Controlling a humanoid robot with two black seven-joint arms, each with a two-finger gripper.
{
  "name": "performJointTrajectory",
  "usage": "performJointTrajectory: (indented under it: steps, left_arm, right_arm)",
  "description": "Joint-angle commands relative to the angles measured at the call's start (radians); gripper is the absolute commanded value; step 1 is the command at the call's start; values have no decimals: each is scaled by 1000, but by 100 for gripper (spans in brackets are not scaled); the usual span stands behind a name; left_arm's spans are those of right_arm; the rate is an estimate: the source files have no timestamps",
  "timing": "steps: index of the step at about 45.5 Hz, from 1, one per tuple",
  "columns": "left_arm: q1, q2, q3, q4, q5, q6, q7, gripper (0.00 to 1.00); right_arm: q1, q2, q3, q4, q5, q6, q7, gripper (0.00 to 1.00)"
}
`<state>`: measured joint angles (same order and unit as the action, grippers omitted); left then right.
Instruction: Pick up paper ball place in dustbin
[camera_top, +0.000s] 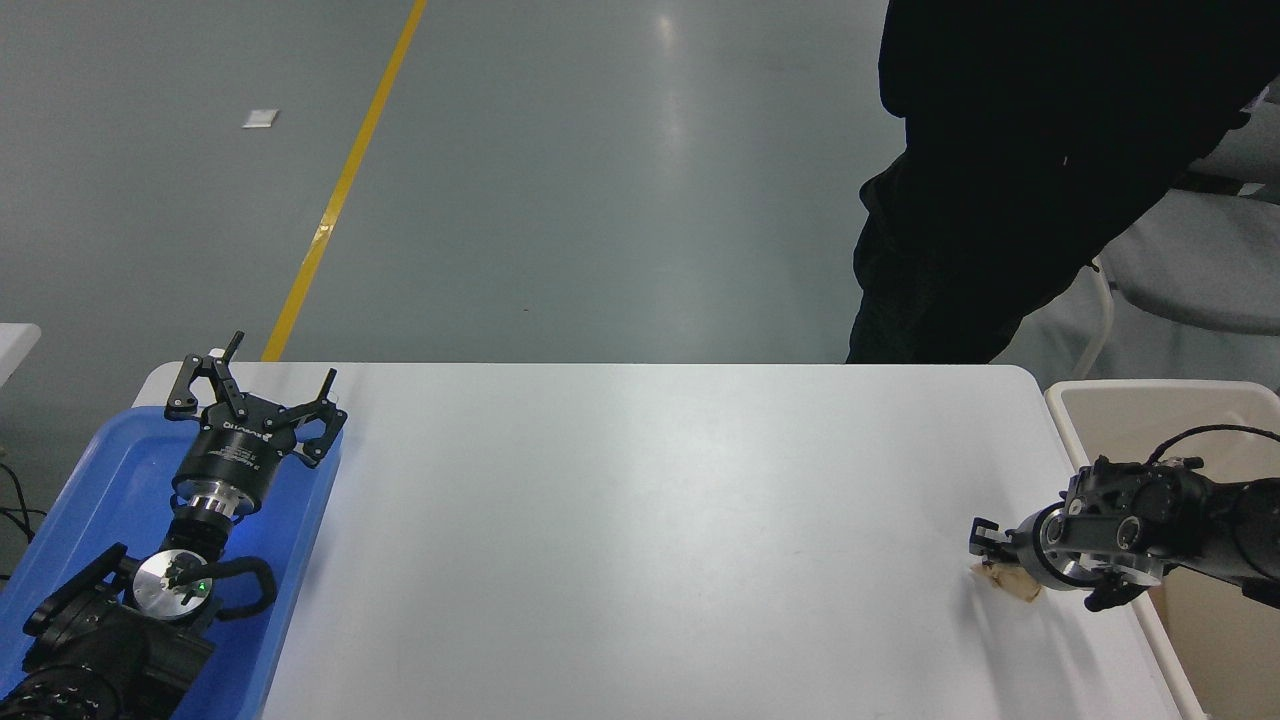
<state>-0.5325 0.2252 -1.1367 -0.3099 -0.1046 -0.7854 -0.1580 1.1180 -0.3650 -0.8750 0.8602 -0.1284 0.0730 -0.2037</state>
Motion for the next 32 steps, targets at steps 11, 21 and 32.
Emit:
performJointTrajectory:
  steps: [11, 21, 32]
  left_arm:
    - [-1, 0, 0, 0, 0, 0, 0, 99]
    - [-1, 0, 2, 0, 0, 0, 2, 99]
    - [-3, 0, 5, 0, 0, 0, 3, 99]
  right_arm:
    - [134, -66, -38, 108, 158, 14, 0, 0]
    - [413, -94, -240, 335, 147, 94, 12, 0]
    - [739, -114, -280, 506, 99, 393, 13, 0]
